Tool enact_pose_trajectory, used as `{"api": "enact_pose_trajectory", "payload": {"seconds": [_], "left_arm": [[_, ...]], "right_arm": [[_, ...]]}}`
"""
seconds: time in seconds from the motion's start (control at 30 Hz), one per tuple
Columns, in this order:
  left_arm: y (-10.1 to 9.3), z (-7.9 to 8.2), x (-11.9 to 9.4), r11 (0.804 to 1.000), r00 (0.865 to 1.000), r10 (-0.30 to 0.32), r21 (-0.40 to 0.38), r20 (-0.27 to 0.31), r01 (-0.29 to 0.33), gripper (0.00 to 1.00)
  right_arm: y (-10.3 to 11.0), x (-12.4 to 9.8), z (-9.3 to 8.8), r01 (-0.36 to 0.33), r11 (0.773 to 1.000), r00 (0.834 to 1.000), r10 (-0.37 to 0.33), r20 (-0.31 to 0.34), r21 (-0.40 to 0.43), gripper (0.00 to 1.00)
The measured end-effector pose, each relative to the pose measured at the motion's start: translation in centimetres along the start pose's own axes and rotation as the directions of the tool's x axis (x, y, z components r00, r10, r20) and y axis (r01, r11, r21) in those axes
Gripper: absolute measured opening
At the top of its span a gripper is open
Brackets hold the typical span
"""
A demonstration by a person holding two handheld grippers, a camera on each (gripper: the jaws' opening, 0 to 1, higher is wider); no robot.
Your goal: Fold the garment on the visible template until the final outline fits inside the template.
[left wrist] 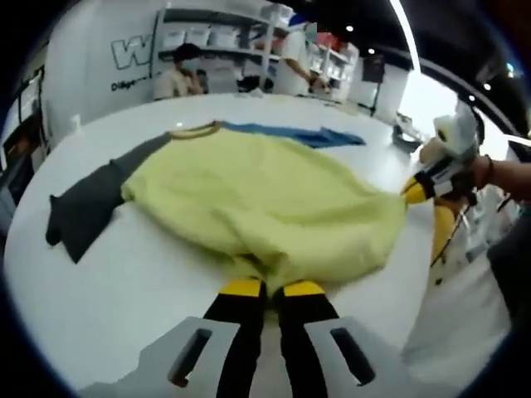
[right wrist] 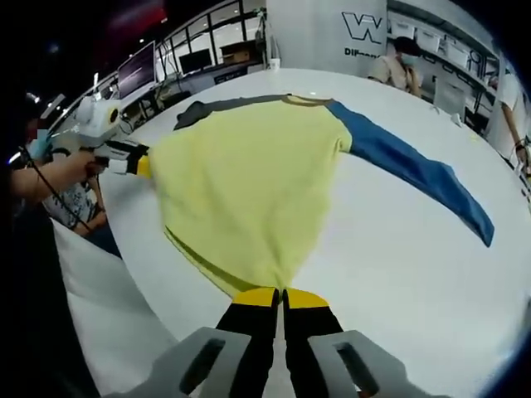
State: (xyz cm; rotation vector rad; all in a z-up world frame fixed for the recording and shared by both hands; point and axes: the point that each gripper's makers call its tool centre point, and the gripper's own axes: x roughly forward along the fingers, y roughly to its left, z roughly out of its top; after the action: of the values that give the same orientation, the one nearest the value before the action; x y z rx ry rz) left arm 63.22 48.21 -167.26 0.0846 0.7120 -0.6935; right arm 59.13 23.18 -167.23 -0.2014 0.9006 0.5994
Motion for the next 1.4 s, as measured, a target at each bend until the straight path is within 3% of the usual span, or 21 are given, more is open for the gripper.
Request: {"api": "enact_pose_trajectory", "payload": {"seconds": [0.13, 0.2, 0.5, 0.8, 0.9, 1.0, 1.17, 1.3, 1.4], "left_arm": [[0.0, -0.5, -0.7, 1.000, 1.000, 0.013, -0.011, -0.028, -0.014, 0.03], [-0.2, -1.1, -2.3, 0.999, 0.997, 0.042, 0.013, -0.061, -0.041, 0.04], [0.1, -0.8, -3.7, 0.998, 0.994, 0.070, 0.011, -0.079, -0.070, 0.04], [-0.7, -1.1, -5.2, 0.996, 0.977, 0.075, -0.039, -0.197, -0.085, 0.04], [-0.7, -1.7, -5.4, 0.995, 0.963, 0.073, -0.051, -0.260, -0.089, 0.04], [-0.2, -1.7, -5.1, 0.996, 0.968, 0.077, -0.027, -0.241, -0.086, 0.08], [-0.1, -2.7, -5.6, 0.997, 0.975, 0.072, -0.012, -0.209, -0.077, 0.25], [0.1, -4.9, -6.5, 0.997, 0.979, 0.075, -0.010, -0.192, -0.079, 0.29], [-0.1, -5.6, -6.4, 0.997, 0.983, 0.079, -0.010, -0.165, -0.082, 0.29]], "right_arm": [[0.0, 0.0, -0.1, -0.003, 1.000, 1.000, 0.003, 0.002, 0.000, 0.00], [0.1, -0.1, 0.0, -0.009, 1.000, 1.000, 0.009, 0.008, -0.001, 0.00], [0.9, -0.1, 0.2, -0.024, 1.000, 1.000, 0.025, 0.009, -0.017, 0.00], [1.2, -0.5, 0.3, -0.033, 0.999, 0.999, 0.034, 0.013, -0.035, 0.00], [1.3, -0.4, 0.2, -0.035, 0.999, 0.999, 0.035, 0.009, -0.036, 0.00], [1.4, -0.2, 0.1, -0.046, 0.998, 0.999, 0.046, 0.005, -0.038, 0.00], [1.5, -0.2, 0.2, -0.055, 0.998, 0.998, 0.055, 0.002, -0.040, 0.00], [1.3, -0.1, 0.0, -0.059, 0.997, 0.998, 0.059, -0.008, -0.047, 0.00], [1.4, -0.2, 0.0, -0.060, 0.997, 0.998, 0.059, -0.017, -0.052, 0.00]]}}
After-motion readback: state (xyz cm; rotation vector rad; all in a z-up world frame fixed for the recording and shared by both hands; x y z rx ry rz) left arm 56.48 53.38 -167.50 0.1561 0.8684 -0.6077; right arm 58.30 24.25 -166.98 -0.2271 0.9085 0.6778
